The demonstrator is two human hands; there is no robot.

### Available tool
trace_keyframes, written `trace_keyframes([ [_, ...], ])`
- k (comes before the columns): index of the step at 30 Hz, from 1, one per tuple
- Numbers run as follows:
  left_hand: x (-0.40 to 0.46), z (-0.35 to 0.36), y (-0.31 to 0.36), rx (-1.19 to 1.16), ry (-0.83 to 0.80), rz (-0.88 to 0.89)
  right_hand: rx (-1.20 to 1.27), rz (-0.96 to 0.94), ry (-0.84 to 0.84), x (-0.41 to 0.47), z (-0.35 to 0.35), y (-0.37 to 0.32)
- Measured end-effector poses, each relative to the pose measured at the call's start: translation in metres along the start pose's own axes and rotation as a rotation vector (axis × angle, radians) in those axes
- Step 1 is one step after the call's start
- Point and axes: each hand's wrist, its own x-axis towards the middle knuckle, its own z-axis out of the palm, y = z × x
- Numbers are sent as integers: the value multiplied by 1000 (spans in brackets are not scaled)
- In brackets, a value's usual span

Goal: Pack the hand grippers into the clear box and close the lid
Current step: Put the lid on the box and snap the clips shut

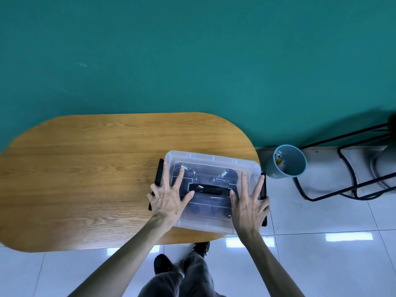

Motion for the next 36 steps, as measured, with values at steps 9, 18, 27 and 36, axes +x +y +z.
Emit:
trace_keyframes([
  [9,-4,-6,10,77,-5,-2,20,-18,-36,1,-2,-1],
  [18,-6,-10,13,88,-17,11,-14,-23,-38,2,3,-1],
  [27,-5,-11,12,103,-49,45,-14,-17,-55,0,5,-1],
  [36,0,-9,9,113,-85,70,5,-6,-70,1,6,-5],
])
